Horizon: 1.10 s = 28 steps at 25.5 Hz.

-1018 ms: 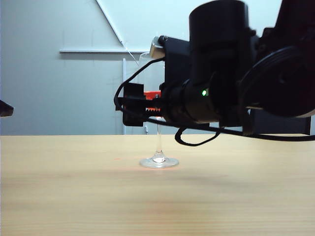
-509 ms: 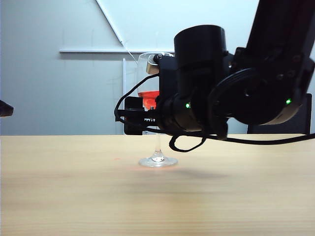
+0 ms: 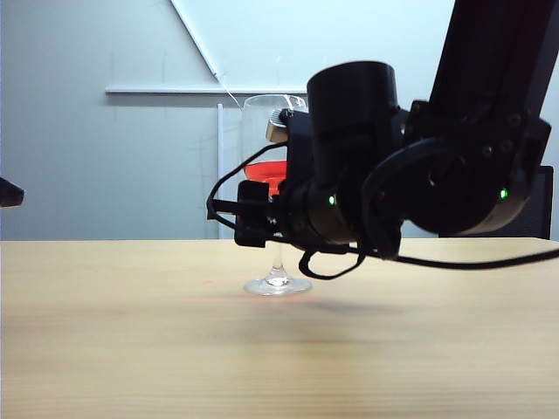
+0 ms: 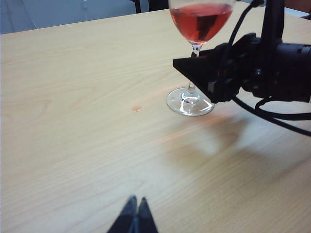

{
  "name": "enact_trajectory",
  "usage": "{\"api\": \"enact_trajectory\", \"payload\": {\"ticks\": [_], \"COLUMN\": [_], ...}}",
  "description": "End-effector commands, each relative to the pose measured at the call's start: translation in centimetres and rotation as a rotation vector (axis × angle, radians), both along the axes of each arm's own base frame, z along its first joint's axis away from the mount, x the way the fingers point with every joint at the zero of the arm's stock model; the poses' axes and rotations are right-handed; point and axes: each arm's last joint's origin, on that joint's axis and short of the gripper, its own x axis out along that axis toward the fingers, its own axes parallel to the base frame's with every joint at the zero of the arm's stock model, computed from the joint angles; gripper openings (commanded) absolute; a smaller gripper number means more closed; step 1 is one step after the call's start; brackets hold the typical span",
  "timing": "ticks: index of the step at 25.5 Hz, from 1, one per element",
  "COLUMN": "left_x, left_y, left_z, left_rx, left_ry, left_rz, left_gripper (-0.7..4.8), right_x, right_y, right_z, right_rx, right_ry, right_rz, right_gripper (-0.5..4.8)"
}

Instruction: Gently pick up the goblet, rotate it counterclockwise for two full turns (viewing from above), and then place it back on the table.

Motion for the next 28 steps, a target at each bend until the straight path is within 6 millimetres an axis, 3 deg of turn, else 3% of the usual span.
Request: {"api": "enact_trajectory", "payload": {"ticks": [1, 7, 14, 17, 20, 23, 28], "left_x": [0.02, 0.02, 0.02, 0.02, 0.02, 0.02, 0.02], "left_y": [-0.02, -0.02, -0.02, -0.02, -0.02, -0.02, -0.02], "left_z": [0.21, 0.21, 0.21, 0.21, 0.21, 0.21, 0.21], "left_rx": [-0.007, -0.007, -0.007, -0.007, -0.007, -0.007, -0.007], "left_ry": [-0.012, -0.012, -0.012, -0.012, -0.012, -0.012, -0.012], "left_rz": [-0.001, -0.001, -0.001, -0.001, -0.001, -0.001, -0.001], "left_gripper": [-0.05, -0.05, -0.05, -0.05, -0.05, -0.05, -0.05], "right_x": [0.13, 0.26, 0.29, 0.28, 0.27, 0.25, 0.25], "right_y": [0.01, -0.09, -0.14, -0.12, -0.09, -0.06, -0.05], "right_z": [0.28, 0.43, 0.57, 0.57, 0.58, 0.60, 0.67], "right_rx": [0.056, 0.076, 0.086, 0.086, 0.087, 0.089, 0.094], "right_ry": [-0.039, -0.062, -0.074, -0.074, -0.073, -0.075, -0.079], "right_rz": [-0.006, -0.009, -0.011, -0.009, 0.004, 0.009, 0.010], "right_gripper": [2.68, 2.65, 2.23, 1.54, 1.43, 0.37, -0.02]}}
